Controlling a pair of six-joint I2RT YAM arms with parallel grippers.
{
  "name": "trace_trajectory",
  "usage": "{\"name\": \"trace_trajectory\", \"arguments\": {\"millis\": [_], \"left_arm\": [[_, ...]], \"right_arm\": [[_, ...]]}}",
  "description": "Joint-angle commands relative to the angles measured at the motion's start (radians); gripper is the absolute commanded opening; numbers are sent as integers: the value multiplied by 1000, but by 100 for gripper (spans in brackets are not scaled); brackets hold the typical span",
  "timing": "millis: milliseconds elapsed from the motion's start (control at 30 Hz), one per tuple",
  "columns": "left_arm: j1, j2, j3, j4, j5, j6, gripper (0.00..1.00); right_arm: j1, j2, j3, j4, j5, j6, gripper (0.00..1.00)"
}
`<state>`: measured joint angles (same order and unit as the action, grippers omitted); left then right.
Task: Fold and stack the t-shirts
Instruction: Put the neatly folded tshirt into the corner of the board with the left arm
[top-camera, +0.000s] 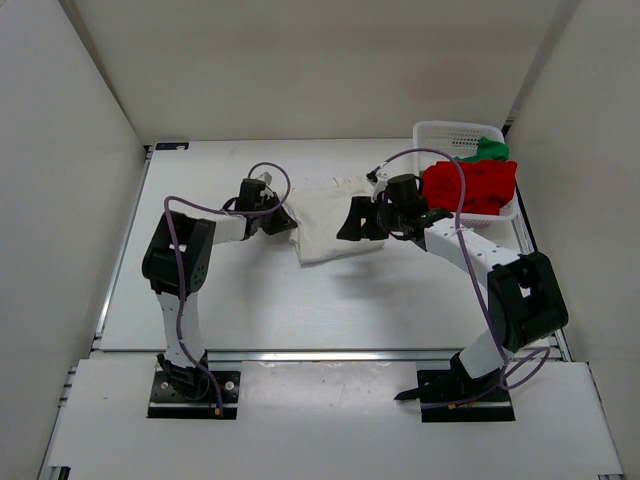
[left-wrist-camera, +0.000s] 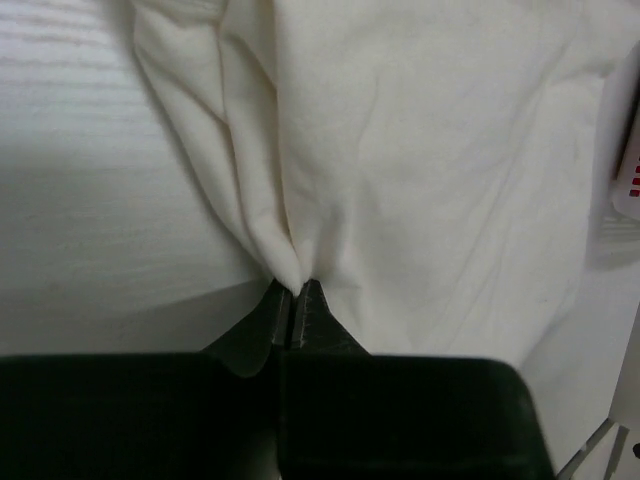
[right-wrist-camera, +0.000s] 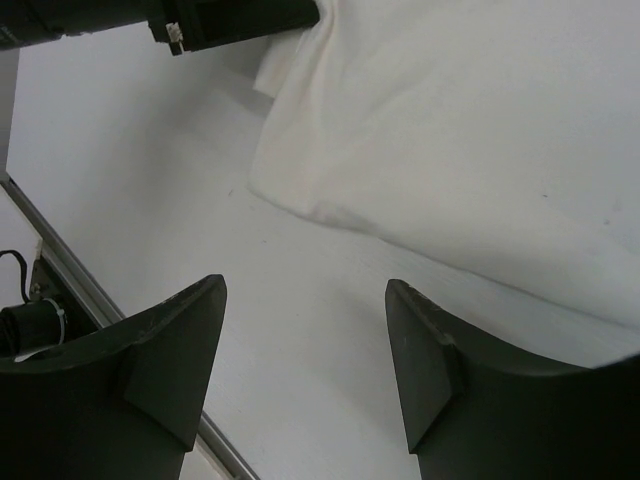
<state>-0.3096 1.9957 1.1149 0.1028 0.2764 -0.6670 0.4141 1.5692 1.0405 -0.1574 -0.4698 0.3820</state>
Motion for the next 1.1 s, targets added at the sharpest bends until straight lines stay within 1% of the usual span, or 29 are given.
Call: {"name": "trace_trajectory", "arguments": {"millis": [0,67,133,167,267,300,333,400,433,467,533,567,600,667,733,767,867,900,967,1067], "left_arm": [[-6,31,54,6,46,-42,1],[-6,48,123,5,38,-63,0],[-3,71,199,-32,34,-77,0],[16,80,254,-38,30,-83,0],[117,103,371,-66,76,-121,0],[174,109,420,-99,66,-115,0],[205,109,440,-142,61,-99,0],[341,85,479,-178,40,-79,0],[416,80,468,-176,29,-82,0],[444,75,450,-167,33,-92,0],[570,46,390,-141,34,-106,0],[586,40,369,-112,30,-124,0],[637,31,320,-85,29,-135,0],[697,20,226,-2,23,-167,0],[725,46,200,32,32,-186,4],[734,79,226,19,43,-184,4],[759,149,292,-20,69,-183,3],[761,156,293,-21,72,-196,1],[782,160,293,-14,66,-213,3],[782,184,331,-34,84,-206,0]], "right_arm": [[2,12,-4,71,-21,11,63],[3,17,-14,84,-18,9,63],[8,22,-20,78,-15,0,63],[5,29,-22,75,-13,0,63],[-7,41,-39,74,-16,4,63],[-3,43,-34,79,-18,1,63],[-9,45,-36,78,-21,1,63],[-9,55,-39,82,-30,6,63],[-9,60,-36,90,-41,0,63],[-11,67,-34,84,-46,3,62],[-5,80,-33,98,-61,8,62],[-1,83,-33,102,-69,6,62],[6,89,-30,102,-73,8,62],[14,89,-30,94,-75,3,62],[29,83,-36,87,-78,8,62],[32,80,-31,87,-81,5,62],[54,69,-27,87,-75,1,62],[64,65,-20,75,-72,3,62],[69,64,-14,68,-69,5,62],[72,66,0,78,-69,8,62]]}}
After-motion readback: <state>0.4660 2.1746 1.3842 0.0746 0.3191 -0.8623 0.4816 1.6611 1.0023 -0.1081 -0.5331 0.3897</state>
